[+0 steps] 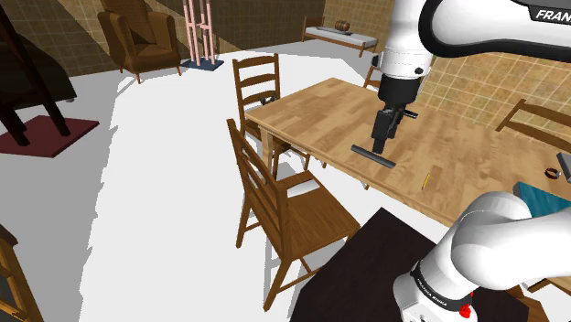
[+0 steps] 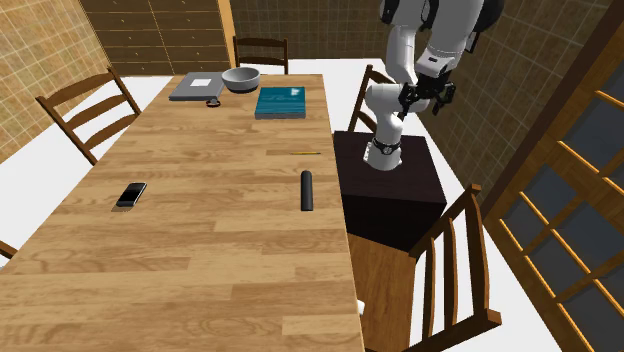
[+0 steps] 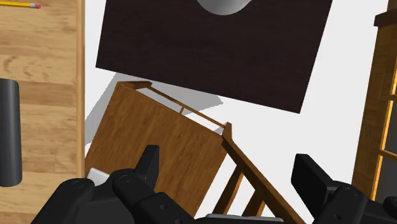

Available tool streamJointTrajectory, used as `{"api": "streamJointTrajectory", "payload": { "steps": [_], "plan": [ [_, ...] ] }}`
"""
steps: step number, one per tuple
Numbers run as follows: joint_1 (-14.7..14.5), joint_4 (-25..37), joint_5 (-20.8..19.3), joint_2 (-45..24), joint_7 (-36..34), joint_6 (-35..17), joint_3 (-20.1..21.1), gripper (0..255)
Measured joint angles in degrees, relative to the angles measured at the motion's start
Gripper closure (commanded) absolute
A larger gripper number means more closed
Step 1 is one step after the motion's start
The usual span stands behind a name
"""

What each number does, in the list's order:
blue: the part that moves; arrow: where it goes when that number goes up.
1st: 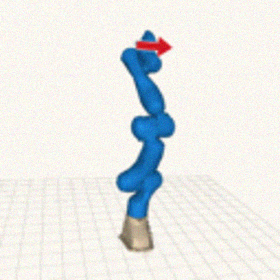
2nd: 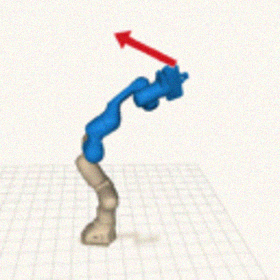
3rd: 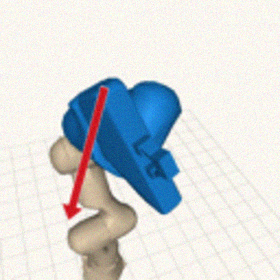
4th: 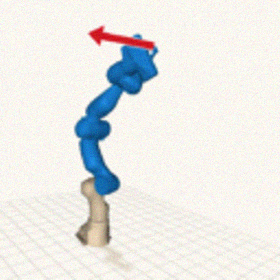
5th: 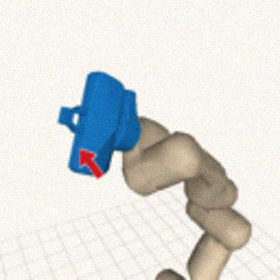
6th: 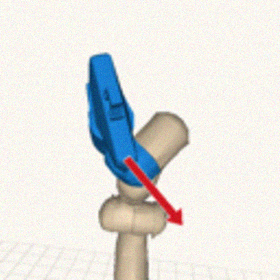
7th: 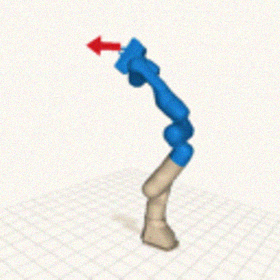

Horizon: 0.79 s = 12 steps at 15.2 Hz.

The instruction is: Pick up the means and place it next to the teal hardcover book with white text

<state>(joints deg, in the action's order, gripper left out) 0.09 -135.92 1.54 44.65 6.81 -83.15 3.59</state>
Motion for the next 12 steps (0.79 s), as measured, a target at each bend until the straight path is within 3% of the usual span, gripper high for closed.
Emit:
{"api": "streamJointTrajectory", "payload": {
  "steps": [3, 12],
  "plan": [
    [0.6, -0.7, -1.2, -0.6, 1.5, -1.2, -1.4, 0],
    [4.5, -3.8, -7.8, -9.2, 10.6, -11.7, -10.1, 0]
  ]
}}
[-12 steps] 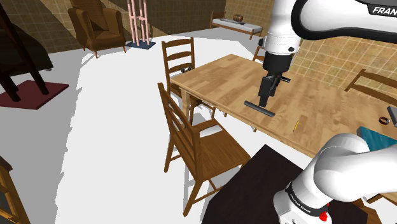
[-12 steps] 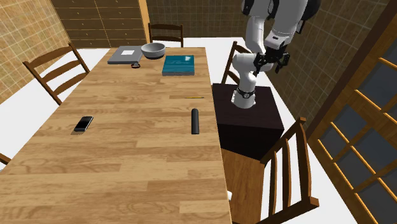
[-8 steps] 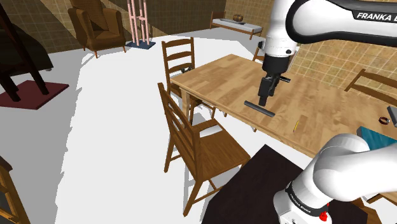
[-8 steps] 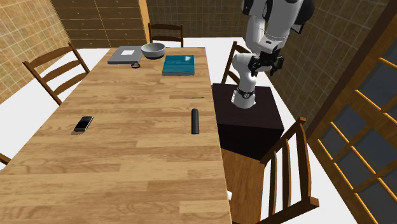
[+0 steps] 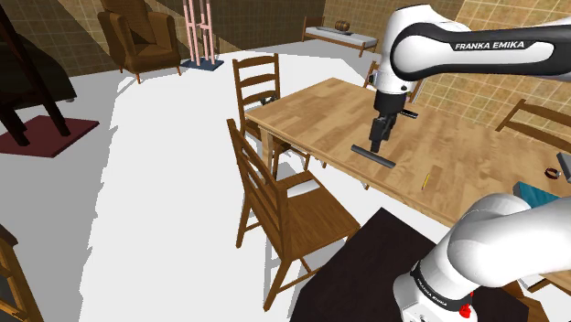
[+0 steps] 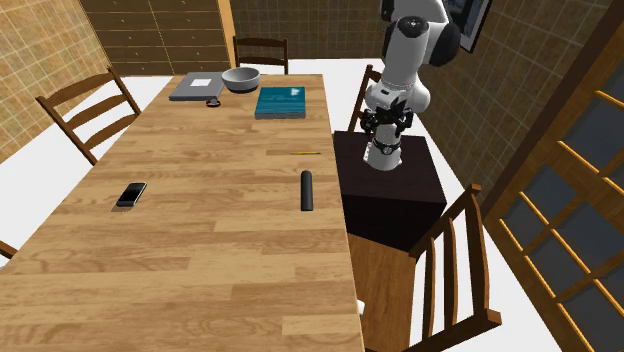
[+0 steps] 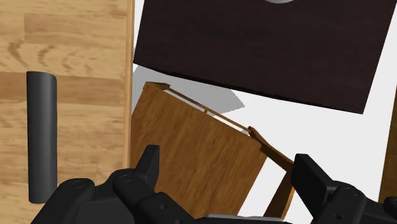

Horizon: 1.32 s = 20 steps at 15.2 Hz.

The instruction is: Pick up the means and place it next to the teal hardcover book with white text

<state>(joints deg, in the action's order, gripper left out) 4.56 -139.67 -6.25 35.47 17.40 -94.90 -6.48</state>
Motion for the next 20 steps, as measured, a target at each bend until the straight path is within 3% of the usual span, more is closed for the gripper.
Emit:
{"api": "streamJointTrajectory", "payload": {
  "steps": [10, 20],
  "plan": [
    [3.7, 3.3, -4.4, -15.4, 10.2, -11.6, -9.5, 0],
    [6.9, 13.7, -1.5, -36.2, 21.6, -21.1, -16.6, 0]
  ]
}}
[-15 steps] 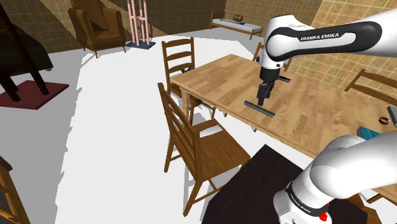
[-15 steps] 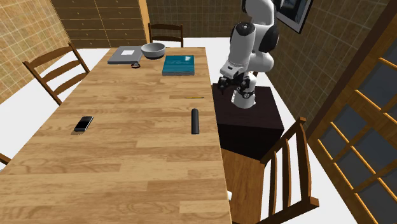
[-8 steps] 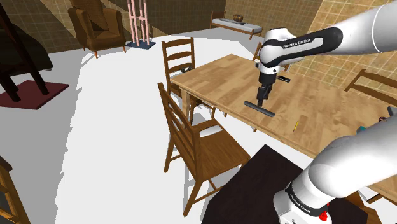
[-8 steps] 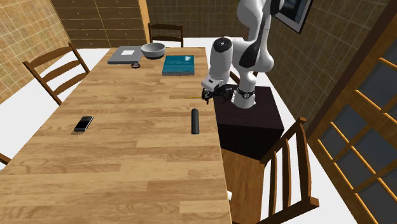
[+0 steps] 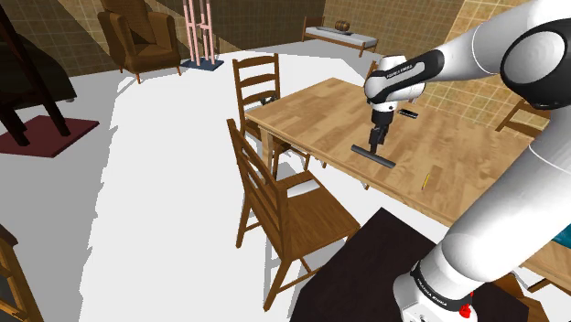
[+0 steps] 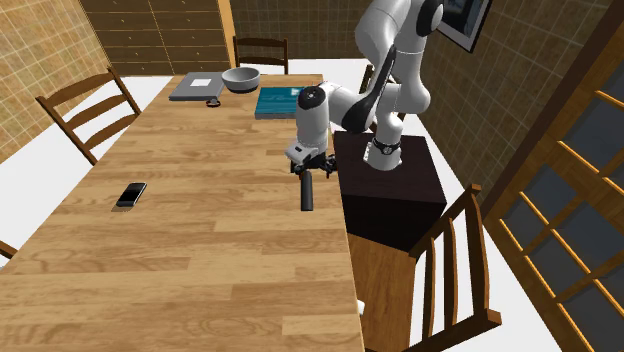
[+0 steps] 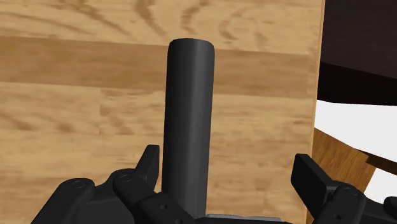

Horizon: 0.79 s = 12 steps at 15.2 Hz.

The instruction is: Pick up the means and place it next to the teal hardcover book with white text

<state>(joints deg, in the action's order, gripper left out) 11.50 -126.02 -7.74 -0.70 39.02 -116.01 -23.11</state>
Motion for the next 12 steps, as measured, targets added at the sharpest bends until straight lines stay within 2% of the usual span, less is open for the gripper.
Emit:
{"api": "streamJointTrajectory", "payload": {
  "steps": [3, 12],
  "plan": [
    [1.1, 3.0, 1.5, -4.8, 2.7, -1.4, -0.9, 0],
    [1.8, 0.2, 2.4, -7.8, 3.7, -7.1, -1.1, 0]
  ]
}}
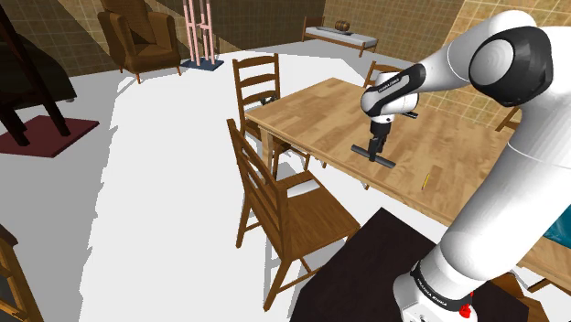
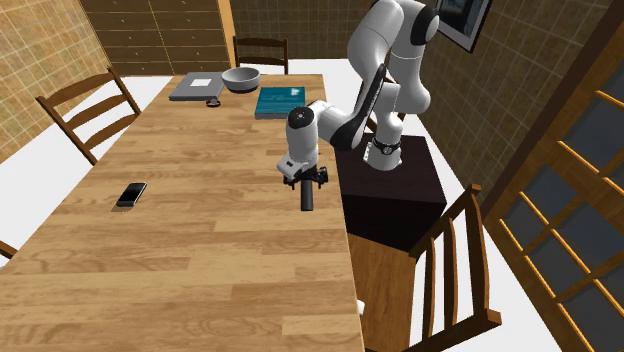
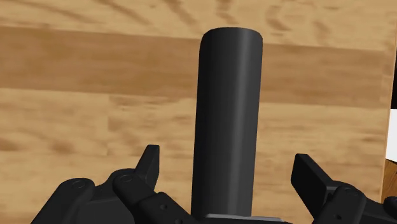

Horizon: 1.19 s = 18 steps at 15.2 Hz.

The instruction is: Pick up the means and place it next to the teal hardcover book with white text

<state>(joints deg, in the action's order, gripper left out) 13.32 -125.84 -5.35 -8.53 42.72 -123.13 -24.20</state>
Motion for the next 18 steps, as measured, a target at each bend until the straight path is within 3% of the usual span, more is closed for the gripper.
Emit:
{"api": "streamJointTrajectory", "payload": {
  "steps": [4, 5, 18],
  "plan": [
    [0.0, 0.0, 0.0, -0.1, 0.0, -0.1, 0.0, 0],
    [0.0, 0.0, 0.0, -0.1, 0.0, -0.1, 0.0, 255],
    [-0.1, 0.5, -0.4, 1.1, -0.2, 1.4, -0.1, 255]
  ]
}}
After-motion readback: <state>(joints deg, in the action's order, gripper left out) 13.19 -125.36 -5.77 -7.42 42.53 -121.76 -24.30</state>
